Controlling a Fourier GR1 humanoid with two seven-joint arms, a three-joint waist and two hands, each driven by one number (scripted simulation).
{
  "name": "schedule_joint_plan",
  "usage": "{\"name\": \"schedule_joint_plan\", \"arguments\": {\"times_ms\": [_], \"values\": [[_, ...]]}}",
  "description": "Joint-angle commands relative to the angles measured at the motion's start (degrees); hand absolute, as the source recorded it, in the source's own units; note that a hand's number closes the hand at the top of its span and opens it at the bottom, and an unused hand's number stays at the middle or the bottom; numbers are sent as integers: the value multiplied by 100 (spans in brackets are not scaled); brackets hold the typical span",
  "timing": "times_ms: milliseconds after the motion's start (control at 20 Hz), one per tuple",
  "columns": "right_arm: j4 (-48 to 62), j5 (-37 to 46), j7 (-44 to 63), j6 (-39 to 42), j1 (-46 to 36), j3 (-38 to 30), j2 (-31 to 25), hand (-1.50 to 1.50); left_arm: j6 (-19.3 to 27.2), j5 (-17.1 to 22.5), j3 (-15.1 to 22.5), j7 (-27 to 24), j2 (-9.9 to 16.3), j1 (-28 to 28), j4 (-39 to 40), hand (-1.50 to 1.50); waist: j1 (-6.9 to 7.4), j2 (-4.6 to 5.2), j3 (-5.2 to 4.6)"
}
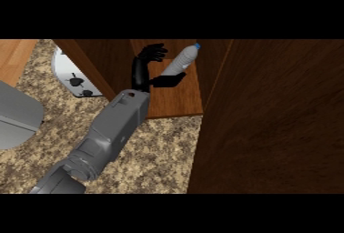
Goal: Pick up the bottled water, place it into the cabinet and close the cabinet
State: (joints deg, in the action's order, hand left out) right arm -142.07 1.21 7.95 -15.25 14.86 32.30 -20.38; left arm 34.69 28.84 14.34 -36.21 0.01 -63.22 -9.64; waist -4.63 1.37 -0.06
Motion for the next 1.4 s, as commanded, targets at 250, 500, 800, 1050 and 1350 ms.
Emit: {"name": "schedule_joint_plan", "arguments": {"times_ms": [250,500,800,1050,1350], "values": [[-620,-273,251,152,177,-218,-197,-150,-209,82,-260,-182,1,-193,277,-150,1,8,-1],[-325,-247,-20,155,71,-187,-27,-150,-485,89,-337,-322,0,-226,357,-150,-35,38,0],[-504,-478,281,197,14,-604,-113,-150,-997,-28,-310,-447,34,-261,294,-150,111,-6,0],[-503,-190,69,219,272,-175,-43,-150,-2215,100,-414,-519,134,-305,-22,-150,74,-36,-4],[-342,-200,124,222,244,-485,-56,-150,-2762,312,-487,-422,-1,-218,-439,-150,261,-100,3]]}}
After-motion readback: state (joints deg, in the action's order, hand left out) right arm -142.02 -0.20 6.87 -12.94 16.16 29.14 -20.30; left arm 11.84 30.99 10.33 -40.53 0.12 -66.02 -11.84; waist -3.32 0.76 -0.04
